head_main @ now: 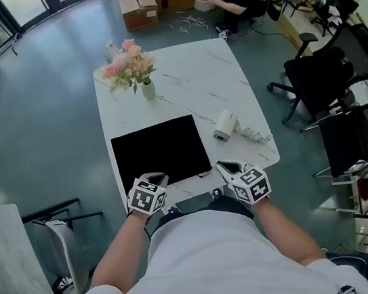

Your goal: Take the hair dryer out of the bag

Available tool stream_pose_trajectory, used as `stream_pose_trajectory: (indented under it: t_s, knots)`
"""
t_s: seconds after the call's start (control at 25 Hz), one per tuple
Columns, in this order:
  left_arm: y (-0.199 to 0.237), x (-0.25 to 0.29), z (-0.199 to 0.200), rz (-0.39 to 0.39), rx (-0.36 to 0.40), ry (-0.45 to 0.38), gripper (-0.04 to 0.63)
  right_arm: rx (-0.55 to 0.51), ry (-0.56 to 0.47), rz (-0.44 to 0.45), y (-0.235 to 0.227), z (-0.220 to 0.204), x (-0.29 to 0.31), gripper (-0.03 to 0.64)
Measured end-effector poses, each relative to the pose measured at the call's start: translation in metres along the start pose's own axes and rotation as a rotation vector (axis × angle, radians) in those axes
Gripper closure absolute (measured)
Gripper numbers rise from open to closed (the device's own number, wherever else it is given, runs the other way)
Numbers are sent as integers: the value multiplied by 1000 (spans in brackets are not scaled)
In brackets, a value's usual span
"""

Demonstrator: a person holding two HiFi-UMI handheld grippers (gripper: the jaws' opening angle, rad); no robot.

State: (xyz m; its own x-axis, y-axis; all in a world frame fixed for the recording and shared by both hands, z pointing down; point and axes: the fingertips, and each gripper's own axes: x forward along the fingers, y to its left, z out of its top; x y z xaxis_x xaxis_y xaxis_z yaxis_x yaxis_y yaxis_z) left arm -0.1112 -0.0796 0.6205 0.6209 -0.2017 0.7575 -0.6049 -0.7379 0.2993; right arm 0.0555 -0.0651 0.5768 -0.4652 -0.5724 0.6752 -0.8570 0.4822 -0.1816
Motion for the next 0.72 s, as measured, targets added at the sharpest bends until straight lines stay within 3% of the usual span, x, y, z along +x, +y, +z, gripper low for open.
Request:
stream_pose_trajectory:
  t_s: [0.24, 0.52, 0.72]
  knots:
    - [-26, -13, 7, -54, 50, -45, 578, 23, -84, 18, 26, 18, -11, 600]
    - [-47, -47, 36, 26, 14, -187, 578, -79, -110, 54, 31, 34, -34, 600]
    - [-81, -56, 39, 106, -81, -279, 578, -171, -143, 130, 35, 23, -66, 600]
